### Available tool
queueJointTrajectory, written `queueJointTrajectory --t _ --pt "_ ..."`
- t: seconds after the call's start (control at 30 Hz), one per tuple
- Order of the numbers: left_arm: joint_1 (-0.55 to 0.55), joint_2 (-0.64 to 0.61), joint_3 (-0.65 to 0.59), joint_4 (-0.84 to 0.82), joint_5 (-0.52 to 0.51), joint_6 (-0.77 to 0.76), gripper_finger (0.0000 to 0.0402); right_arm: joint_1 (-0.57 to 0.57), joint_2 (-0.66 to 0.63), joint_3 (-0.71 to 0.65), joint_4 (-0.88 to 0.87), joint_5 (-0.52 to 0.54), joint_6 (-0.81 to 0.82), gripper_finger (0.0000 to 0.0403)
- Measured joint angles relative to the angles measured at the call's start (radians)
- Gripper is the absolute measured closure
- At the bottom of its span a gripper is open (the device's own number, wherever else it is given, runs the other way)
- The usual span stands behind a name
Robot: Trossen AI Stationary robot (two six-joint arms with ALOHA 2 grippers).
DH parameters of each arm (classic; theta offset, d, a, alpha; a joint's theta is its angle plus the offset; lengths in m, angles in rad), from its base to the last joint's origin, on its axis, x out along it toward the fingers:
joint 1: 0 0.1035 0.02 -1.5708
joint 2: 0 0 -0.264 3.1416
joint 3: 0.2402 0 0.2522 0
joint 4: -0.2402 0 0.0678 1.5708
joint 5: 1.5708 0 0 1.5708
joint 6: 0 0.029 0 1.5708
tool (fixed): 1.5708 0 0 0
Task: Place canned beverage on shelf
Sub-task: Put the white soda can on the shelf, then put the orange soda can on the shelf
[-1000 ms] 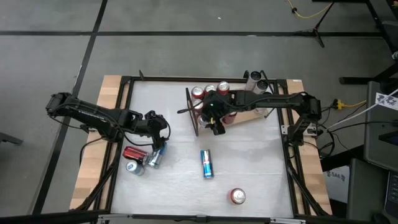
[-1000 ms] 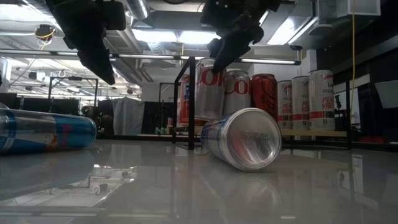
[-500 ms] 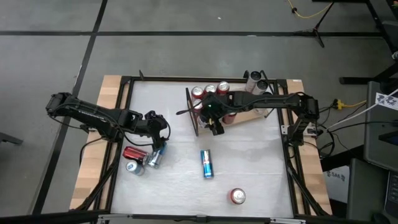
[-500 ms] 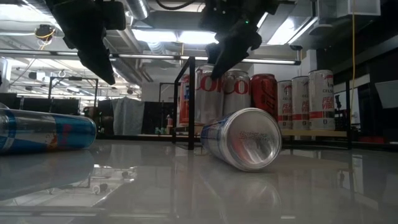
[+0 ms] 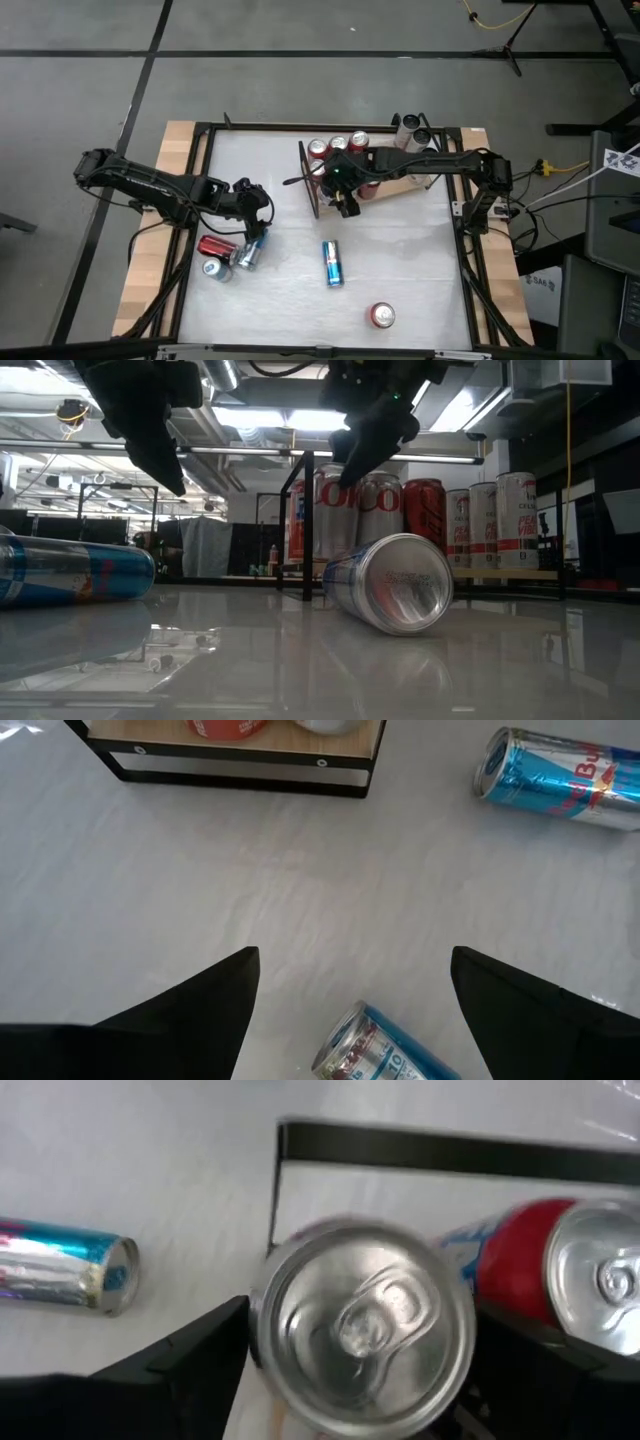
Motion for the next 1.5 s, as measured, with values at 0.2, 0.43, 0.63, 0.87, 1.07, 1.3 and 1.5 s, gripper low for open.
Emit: queueJointTrajectory --t 0.2,0.43,0.63,0.87,1.07,1.3,1.5 --pt "0.000 0.000 0.000 0.000 0.000 0.000 0.0082 0.000 0.003 -0.002 -0.003 0.000 0.000 0.0040" --pt "0.000 0.000 0.000 0.000 0.000 0.000 0.0082 0.003 0.003 -0.002 -0.002 0.042 -0.001 0.0038" --pt "0.000 0.000 0.000 0.001 0.000 -0.001 0.0082 0.003 0.002 -0.002 -0.002 0.089 -0.001 0.0039" --pt "0.000 0.000 0.000 0.001 0.000 -0.001 0.0082 0.003 0.001 -0.002 0.000 0.090 0.000 0.0039" --pt "0.000 0.000 0.000 0.000 0.000 -0.001 0.0082 0.002 0.000 0.010 -0.010 0.090 0.000 0.0039" --pt "0.000 0.000 0.000 0.001 0.000 -0.002 0.0082 0.003 -0.002 0.100 -0.096 0.091 0.001 0.0039" --pt "0.000 0.000 0.000 0.002 0.000 -0.004 0.0082 0.003 -0.002 0.192 -0.226 0.091 0.001 0.0039"
